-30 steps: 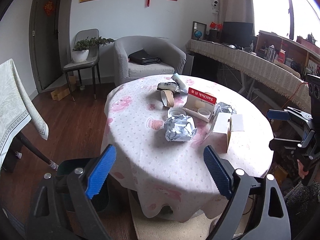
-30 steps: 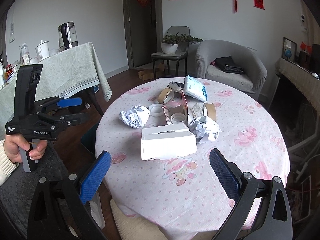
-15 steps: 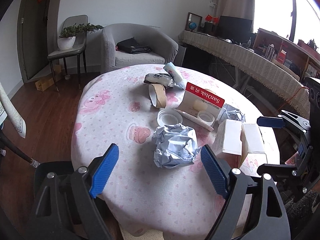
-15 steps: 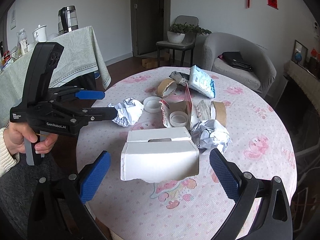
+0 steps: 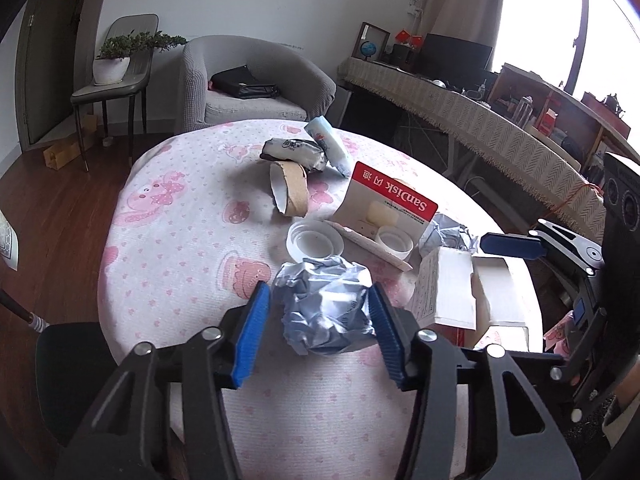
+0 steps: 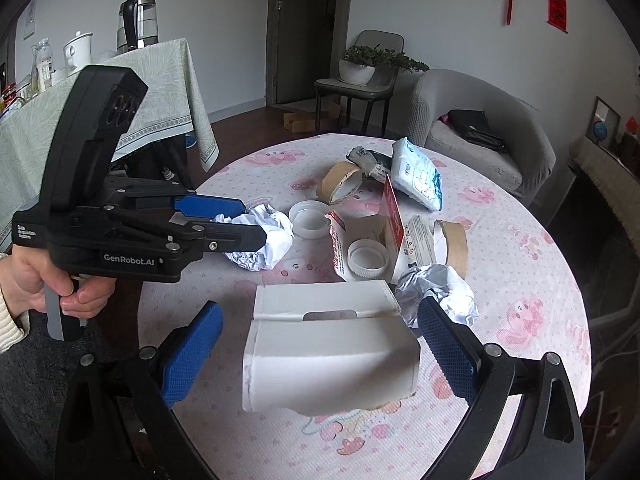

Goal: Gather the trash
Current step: 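Grasp the crumpled foil ball with the left gripper while the right gripper grasps the white paper box, then carry the foil ball and white box to the green bin and release both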

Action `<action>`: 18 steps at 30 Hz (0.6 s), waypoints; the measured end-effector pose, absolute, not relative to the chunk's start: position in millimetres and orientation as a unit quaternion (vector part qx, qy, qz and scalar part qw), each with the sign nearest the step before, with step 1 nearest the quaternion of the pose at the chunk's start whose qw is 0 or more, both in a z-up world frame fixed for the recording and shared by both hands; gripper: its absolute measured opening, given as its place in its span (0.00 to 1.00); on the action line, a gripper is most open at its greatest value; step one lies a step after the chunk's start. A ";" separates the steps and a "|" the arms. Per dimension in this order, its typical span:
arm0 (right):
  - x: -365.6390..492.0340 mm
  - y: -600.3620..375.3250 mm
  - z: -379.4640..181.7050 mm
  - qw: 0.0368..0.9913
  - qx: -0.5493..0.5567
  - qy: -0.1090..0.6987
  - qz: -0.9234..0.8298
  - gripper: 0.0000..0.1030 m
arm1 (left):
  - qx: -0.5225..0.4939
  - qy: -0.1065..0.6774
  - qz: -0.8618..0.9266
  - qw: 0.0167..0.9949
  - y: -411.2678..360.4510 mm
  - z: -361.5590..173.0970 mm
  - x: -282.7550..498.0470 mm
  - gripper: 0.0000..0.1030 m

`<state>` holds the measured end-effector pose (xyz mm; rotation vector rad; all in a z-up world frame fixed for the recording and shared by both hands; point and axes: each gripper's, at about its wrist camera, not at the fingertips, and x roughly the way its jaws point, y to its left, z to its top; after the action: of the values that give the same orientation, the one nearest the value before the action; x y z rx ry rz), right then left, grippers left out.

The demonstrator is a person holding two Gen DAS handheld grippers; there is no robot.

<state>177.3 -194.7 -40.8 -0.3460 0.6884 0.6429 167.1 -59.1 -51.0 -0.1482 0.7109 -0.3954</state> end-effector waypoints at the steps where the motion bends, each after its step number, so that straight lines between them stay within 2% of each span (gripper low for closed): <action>1: 179.3 -192.0 -43.0 0.875 -0.171 0.335 0.305 0.91 | -0.072 0.345 -0.190 0.916 -58.0 -50.3 166.5 0.46; 5: 186.2 -185.6 -51.2 0.870 -0.178 0.352 0.297 0.88 | -0.080 0.351 -0.192 0.913 -53.2 -52.5 167.9 0.43; 7: 187.1 -185.3 -51.6 0.869 -0.176 0.354 0.297 0.76 | -0.077 0.350 -0.192 0.914 -53.7 -52.2 166.5 0.41; 8: 188.9 -186.7 -51.0 0.868 -0.168 0.358 0.300 0.74 | -0.075 0.350 -0.193 0.914 -54.0 -52.1 165.6 0.41; 18: 192.2 -181.6 -34.7 0.877 -0.123 0.345 0.310 0.73 | -0.079 0.338 -0.177 0.921 -29.2 -39.4 153.7 0.39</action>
<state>192.2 -181.6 -34.7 -0.2563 0.7194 0.6473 153.7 -29.2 -39.4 -0.1619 0.6942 -0.3634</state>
